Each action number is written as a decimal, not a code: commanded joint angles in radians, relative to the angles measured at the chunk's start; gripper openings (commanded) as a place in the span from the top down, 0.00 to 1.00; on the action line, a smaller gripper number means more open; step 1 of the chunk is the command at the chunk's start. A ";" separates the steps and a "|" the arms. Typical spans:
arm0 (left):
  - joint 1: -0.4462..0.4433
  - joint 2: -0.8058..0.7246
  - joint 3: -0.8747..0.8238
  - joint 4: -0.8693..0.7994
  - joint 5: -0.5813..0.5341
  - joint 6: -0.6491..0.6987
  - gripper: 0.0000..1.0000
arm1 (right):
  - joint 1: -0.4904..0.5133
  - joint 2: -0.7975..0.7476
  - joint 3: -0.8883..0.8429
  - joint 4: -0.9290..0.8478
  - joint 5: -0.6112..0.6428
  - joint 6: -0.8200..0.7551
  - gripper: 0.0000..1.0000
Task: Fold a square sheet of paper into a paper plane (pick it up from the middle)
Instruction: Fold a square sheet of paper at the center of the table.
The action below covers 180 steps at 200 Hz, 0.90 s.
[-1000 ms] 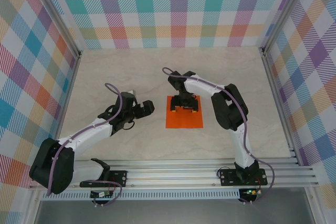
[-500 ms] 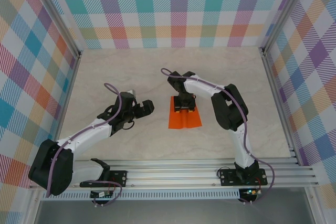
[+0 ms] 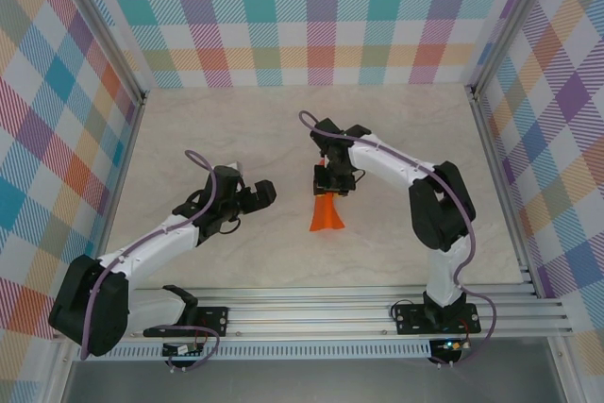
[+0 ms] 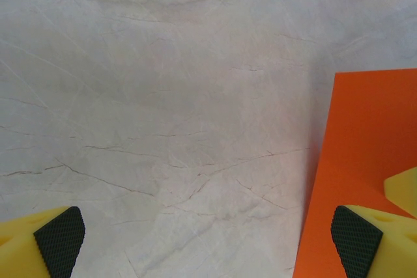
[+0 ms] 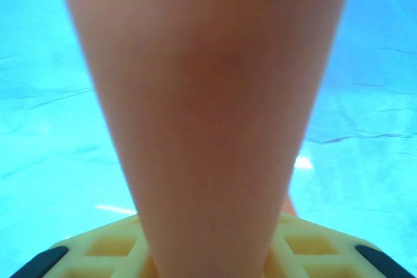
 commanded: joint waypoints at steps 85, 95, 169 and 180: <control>0.014 -0.060 0.031 0.001 0.087 -0.031 0.00 | -0.135 -0.072 -0.273 0.370 -0.480 0.033 0.59; 0.012 -0.051 0.032 0.011 0.112 -0.031 0.00 | -0.146 -0.070 -0.286 0.352 -0.459 0.016 0.58; -0.049 0.029 0.083 0.030 0.161 -0.030 0.00 | -0.176 -0.079 -0.317 0.237 -0.272 -0.049 0.35; -0.058 0.040 0.090 0.028 0.161 -0.027 0.00 | -0.176 -0.091 -0.319 0.223 -0.241 -0.049 0.34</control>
